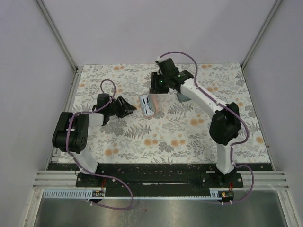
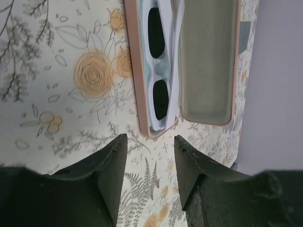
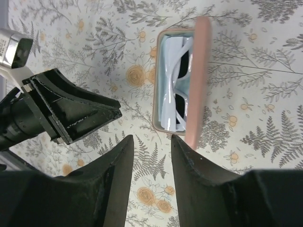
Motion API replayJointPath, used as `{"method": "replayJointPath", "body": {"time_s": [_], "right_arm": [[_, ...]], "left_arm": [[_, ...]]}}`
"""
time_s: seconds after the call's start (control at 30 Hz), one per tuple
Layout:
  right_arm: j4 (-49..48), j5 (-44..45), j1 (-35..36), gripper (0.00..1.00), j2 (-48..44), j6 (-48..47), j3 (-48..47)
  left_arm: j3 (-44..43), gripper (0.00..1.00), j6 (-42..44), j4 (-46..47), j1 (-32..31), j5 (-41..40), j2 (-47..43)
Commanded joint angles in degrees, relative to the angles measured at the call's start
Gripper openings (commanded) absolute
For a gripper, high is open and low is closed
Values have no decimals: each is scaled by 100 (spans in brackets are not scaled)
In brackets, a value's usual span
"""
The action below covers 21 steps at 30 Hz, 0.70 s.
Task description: Organize the sunglasses
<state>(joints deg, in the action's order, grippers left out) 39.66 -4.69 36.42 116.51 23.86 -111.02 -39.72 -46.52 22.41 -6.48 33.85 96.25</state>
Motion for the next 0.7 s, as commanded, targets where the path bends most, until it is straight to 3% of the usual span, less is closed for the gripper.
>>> {"method": "replayJointPath", "body": {"time_s": [0.0, 0.2, 0.67], "right_arm": [[-1389, -1111, -714, 44, -655, 347, 1081], [-1935, -1938, -1278, 36, -525, 515, 1557], [-2006, -2616, -1331, 31, 662, 620, 881]], "left_arm": [[-780, 46, -24, 177, -204, -264, 481], [-1467, 38, -41, -9, -248, -387, 1141], [-2030, 30, 135, -431, -248, -502, 1818]]}}
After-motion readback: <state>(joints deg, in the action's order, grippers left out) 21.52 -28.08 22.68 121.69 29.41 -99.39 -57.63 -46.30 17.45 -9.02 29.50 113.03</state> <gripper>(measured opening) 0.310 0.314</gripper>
